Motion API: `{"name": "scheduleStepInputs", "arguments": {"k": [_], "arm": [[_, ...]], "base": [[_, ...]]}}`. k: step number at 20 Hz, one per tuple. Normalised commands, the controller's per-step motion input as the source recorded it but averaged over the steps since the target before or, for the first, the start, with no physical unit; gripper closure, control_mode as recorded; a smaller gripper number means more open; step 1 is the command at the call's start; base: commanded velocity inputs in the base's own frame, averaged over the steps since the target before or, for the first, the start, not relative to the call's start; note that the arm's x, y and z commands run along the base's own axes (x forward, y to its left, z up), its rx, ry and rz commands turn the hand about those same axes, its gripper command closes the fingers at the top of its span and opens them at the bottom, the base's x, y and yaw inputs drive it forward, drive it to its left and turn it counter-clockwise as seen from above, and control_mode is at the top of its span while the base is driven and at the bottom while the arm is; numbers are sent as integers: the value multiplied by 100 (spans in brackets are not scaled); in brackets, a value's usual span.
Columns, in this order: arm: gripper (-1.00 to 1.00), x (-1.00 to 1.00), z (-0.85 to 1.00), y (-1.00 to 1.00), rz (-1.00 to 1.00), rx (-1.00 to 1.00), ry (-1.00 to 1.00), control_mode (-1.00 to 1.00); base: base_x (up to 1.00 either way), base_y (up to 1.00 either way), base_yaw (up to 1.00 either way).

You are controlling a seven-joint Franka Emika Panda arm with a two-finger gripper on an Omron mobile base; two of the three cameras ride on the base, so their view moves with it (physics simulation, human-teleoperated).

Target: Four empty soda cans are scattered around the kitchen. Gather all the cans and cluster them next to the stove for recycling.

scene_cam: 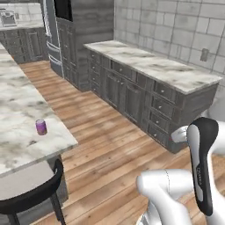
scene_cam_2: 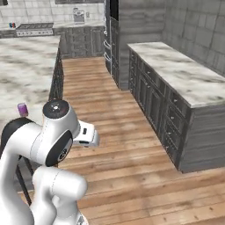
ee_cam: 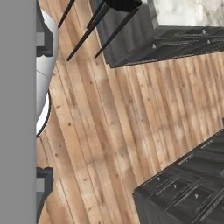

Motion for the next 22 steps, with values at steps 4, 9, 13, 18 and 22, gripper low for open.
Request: {"name": "scheduleStepInputs", "arguments": {"k": [4, 9, 13, 18, 22], "arm": [[-100, 0, 0, 0, 0, 0, 0, 100], [-100, 0, 0, 0, 0, 0, 0, 100], [-100, 0, 0, 0, 0, 0, 0, 100], [-100, 0, 0, 0, 0, 0, 0, 100], [-100, 0, 0, 0, 0, 0, 0, 100]], "base": [[46, -51, 56], [55, -60, 43], [86, -56, 12], [79, -9, 11], [31, -3, 34]]}}
